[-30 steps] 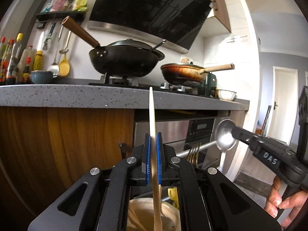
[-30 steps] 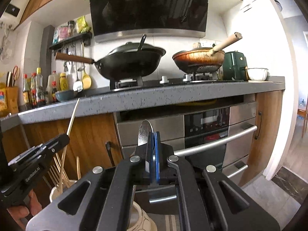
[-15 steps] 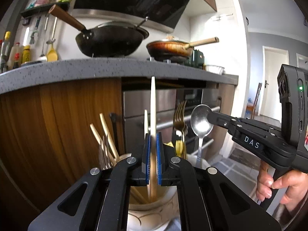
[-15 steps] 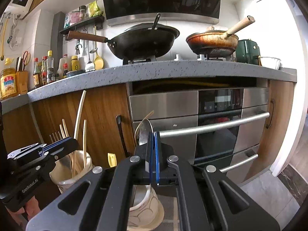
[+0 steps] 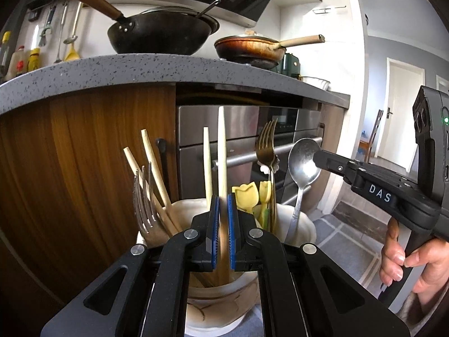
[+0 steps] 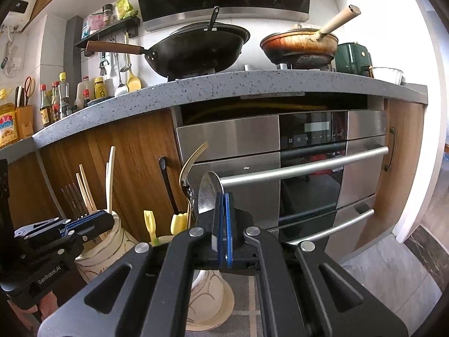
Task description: Organize utensils
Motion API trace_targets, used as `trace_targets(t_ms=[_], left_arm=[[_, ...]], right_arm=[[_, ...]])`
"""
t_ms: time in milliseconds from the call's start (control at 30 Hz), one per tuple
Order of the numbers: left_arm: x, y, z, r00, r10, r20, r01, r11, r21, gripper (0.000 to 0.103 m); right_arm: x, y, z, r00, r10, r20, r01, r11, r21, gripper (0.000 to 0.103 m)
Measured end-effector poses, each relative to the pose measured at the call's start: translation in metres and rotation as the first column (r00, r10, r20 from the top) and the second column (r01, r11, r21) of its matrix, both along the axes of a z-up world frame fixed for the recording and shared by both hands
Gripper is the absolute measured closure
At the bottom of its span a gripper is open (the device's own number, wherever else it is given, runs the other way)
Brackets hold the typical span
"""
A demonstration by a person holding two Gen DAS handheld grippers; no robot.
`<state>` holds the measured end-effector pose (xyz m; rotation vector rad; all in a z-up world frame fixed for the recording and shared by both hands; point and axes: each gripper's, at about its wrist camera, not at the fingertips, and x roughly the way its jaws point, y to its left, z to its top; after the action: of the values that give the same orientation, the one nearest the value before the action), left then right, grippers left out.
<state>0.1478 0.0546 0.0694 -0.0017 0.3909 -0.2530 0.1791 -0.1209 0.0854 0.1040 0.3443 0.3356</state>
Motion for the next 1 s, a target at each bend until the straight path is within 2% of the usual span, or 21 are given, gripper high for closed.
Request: trace_targets(t_ms=[100, 200, 267, 467, 533, 567, 633, 867, 1000], left_arm=[[-0.001, -0.001, 0.001, 1.000, -0.004, -0.005, 0.004, 1.000, 0.004, 0.095], [-0.003, -0.001, 0.006, 1.000, -0.015, -0.013, 0.015, 1.000, -0.006, 0.083], [-0.008, -0.002, 0.012, 1.000, -0.018, -0.009, 0.018, 1.000, -0.005, 0.078], [-0.045, -0.002, 0.035, 0.999, -0.029, 0.022, 0.030, 0.999, -0.019, 0.050], [-0.060, 0.000, 0.040, 1.000, -0.009, 0.020, 0.009, 1.000, -0.010, 0.034], [-0.066, 0.001, 0.040, 1.000, -0.003, 0.018, 0.003, 1.000, -0.010, 0.032], [-0.081, 0.006, 0.040, 1.000, 0.021, 0.007, -0.021, 1.000, -0.009, 0.023], [-0.115, 0.020, 0.018, 0.991, 0.120, -0.060, -0.120, 0.993, 0.009, 0.014], [-0.124, 0.022, 0.003, 0.983, 0.168, -0.073, -0.166, 0.986, 0.023, 0.008]], right_arm=[[0.000, -0.001, 0.002, 1.000, -0.005, -0.003, 0.005, 1.000, 0.000, 0.099], [-0.006, -0.003, 0.007, 1.000, -0.008, -0.002, 0.008, 1.000, 0.005, 0.082], [-0.012, -0.005, 0.012, 1.000, -0.007, -0.003, 0.007, 1.000, 0.004, 0.076], [-0.043, -0.011, 0.027, 1.000, 0.008, -0.007, -0.008, 1.000, 0.007, 0.046], [-0.055, -0.012, 0.030, 1.000, 0.017, -0.012, -0.017, 1.000, 0.000, 0.036], [-0.062, -0.012, 0.030, 1.000, 0.025, -0.012, -0.025, 1.000, -0.005, 0.035], [-0.077, -0.012, 0.030, 0.999, 0.040, -0.016, -0.040, 0.999, -0.018, 0.024], [-0.115, -0.011, 0.012, 0.997, 0.074, -0.030, -0.076, 0.996, -0.042, 0.006], [-0.126, -0.008, -0.006, 0.996, 0.078, -0.038, -0.080, 0.995, -0.063, 0.005]])
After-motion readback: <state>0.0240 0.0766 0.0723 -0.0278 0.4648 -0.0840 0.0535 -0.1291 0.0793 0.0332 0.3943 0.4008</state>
